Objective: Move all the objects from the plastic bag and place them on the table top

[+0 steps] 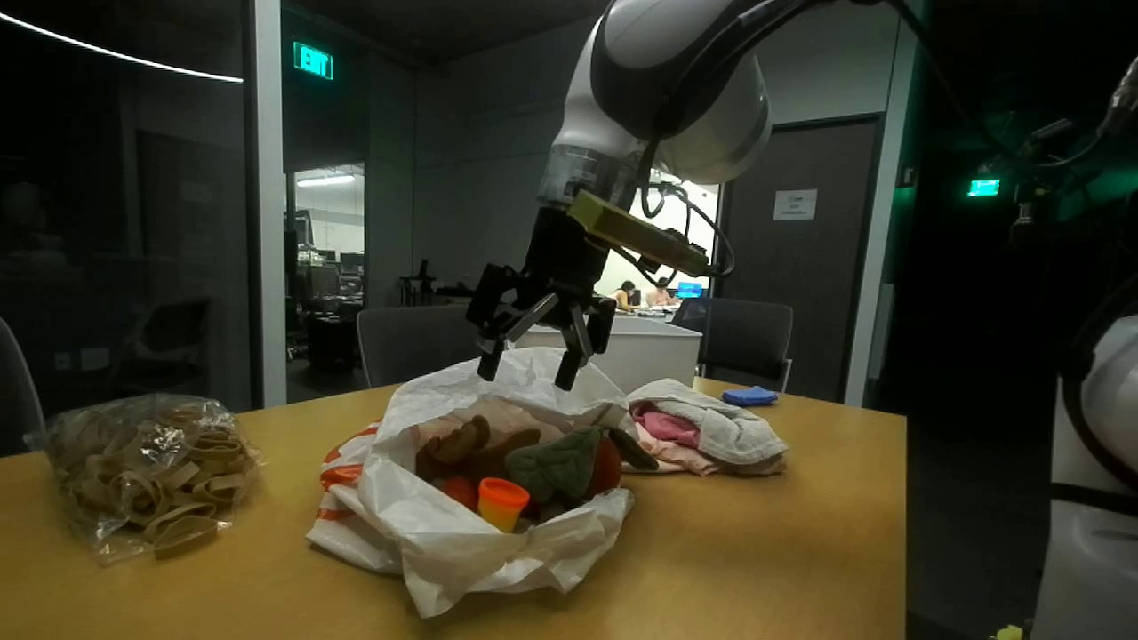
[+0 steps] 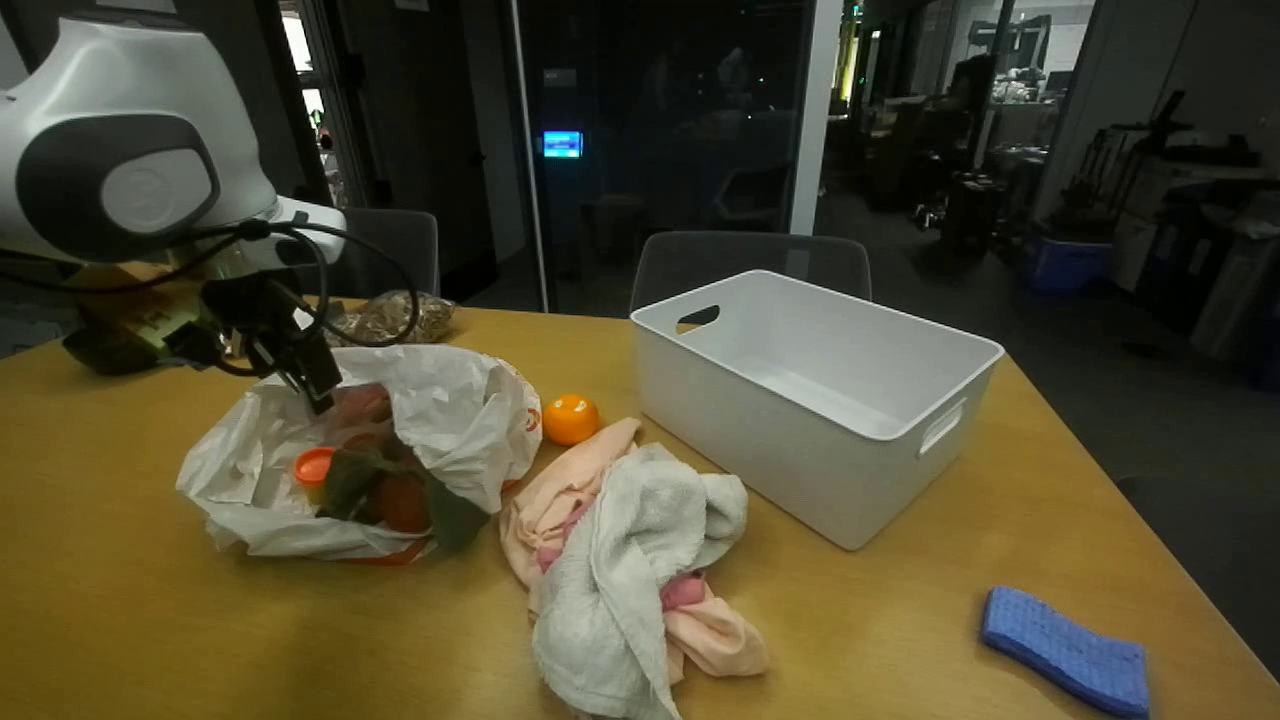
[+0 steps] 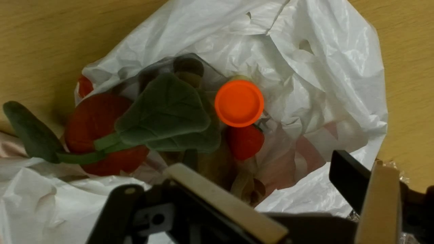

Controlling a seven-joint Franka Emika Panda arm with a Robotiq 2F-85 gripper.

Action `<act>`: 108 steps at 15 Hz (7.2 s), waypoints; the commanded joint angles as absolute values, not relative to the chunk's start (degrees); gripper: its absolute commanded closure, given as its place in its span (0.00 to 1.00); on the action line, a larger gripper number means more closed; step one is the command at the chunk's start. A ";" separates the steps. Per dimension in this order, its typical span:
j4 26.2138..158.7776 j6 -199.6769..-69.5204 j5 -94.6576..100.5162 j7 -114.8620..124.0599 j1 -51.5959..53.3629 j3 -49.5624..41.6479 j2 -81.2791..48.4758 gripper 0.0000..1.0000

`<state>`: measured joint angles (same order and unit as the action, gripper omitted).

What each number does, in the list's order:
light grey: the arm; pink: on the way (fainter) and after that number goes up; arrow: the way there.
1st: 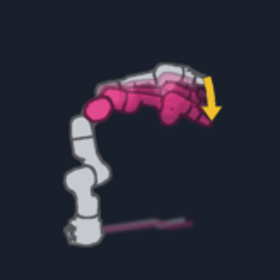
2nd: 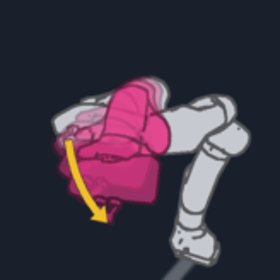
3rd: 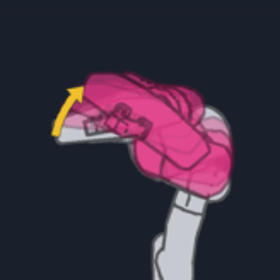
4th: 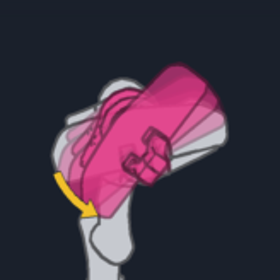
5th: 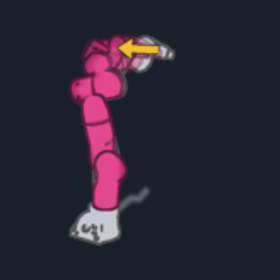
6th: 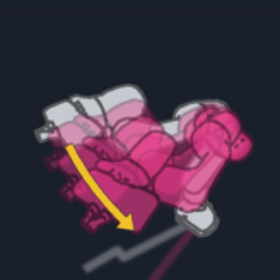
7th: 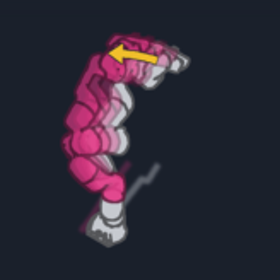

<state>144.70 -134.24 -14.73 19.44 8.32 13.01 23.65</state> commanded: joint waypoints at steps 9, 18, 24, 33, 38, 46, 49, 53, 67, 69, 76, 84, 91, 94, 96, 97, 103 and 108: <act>143.60 -134.38 -14.47 20.79 7.91 12.43 21.23 0.00; 145.34 -137.03 -11.53 22.45 2.27 7.86 14.22 0.00; 145.15 -136.01 -6.47 21.53 0.70 5.65 10.20 0.00; 146.22 -135.39 -4.37 21.50 1.20 5.33 12.75 0.79; 145.82 -123.04 -9.52 20.28 2.48 4.76 19.91 0.90; 144.64 -107.39 5.34 32.04 -4.02 8.22 33.33 0.91; 144.81 -110.86 13.53 33.66 -7.49 8.36 34.94 0.90; 145.33 -119.04 22.14 41.46 -13.46 7.50 31.66 0.90; 155.17 -142.18 14.94 40.68 -10.52 1.63 30.72 0.12; 155.75 -142.17 8.34 35.68 -6.72 1.38 32.45 0.01; 155.77 -138.78 -6.27 21.50 3.62 3.64 31.08 0.00; 149.18 -138.45 -10.14 10.79 11.15 7.22 17.50 0.00; 140.04 -143.11 1.54 11.05 5.68 7.03 5.42 0.00; 137.52 -142.16 -2.61 9.24 5.70 6.03 1.63 0.00; 136.55 -142.04 -5.35 7.71 5.87 5.91 -0.13 0.00; 136.14 -141.78 -6.43 7.17 5.87 5.95 -0.76 0.00; 135.12 -140.93 -10.35 5.02 5.93 6.32 -2.15 0.51; 135.58 -139.68 -12.03 5.02 5.72 6.09 -0.41 0.87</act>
<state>136.38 -141.84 -9.39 6.50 5.86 6.20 -1.26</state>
